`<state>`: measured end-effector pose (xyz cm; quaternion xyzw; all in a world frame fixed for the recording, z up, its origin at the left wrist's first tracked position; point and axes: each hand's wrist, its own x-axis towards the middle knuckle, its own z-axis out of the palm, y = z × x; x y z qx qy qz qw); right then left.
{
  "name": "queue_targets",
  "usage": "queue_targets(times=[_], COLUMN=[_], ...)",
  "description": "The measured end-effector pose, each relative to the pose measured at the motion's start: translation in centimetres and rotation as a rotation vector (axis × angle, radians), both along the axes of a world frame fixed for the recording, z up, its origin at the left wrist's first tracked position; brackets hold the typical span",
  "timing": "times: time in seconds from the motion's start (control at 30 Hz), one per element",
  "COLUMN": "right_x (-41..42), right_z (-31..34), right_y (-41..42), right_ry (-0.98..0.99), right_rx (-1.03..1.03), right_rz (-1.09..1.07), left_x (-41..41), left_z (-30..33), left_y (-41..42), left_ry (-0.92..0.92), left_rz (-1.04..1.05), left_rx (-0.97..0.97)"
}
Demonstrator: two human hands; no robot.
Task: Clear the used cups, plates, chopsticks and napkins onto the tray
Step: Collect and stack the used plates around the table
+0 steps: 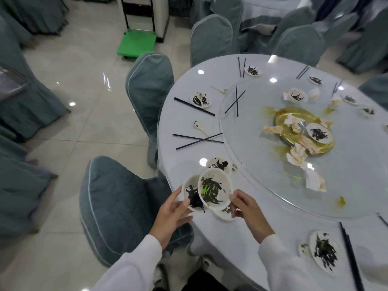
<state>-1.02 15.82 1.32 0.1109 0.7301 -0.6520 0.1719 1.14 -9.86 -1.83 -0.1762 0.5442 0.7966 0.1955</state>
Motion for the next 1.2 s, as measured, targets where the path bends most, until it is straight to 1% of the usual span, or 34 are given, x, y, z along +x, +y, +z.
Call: queue_targets(times=[0.13,0.33,0.53,0.63,0.7,0.87,1.2], right_x=[1.1,2.5,3.5,3.8,3.9,4.2,3.3], right_z=[0.0,-1.1,-2.0,-2.3,-2.6,-3.3,-3.7], right_y=[-3.3,-7.7,-10.9,-11.4,-11.7,-11.8,-10.5], right_ry=[0.001,-0.023,-0.051,-0.025,-0.015,-0.015,0.0], right_rx=[0.032,-0.035,-0.046,-0.014,-0.004,-0.019,-0.09], right_rz=[0.042,0.056,-0.016,-0.056,-0.077,-0.113,-0.147], left_x=[2.3,5.0,6.4,6.4,6.4,6.1,3.6], left_z=[-0.3,-0.6,-0.8,-0.7,-0.7,-1.2,-1.2], left_y=[-2.9,-6.4,-8.6,-9.1,-9.4,-9.4,-8.0], left_ry=[0.024,0.03,-0.036,-0.076,-0.056,-0.008,-0.013], left_rz=[-0.017,-0.009,-0.005,0.01,0.005,0.012,0.005], left_rx=[-0.013,-0.054,0.043,0.077,0.06,0.012,-0.059])
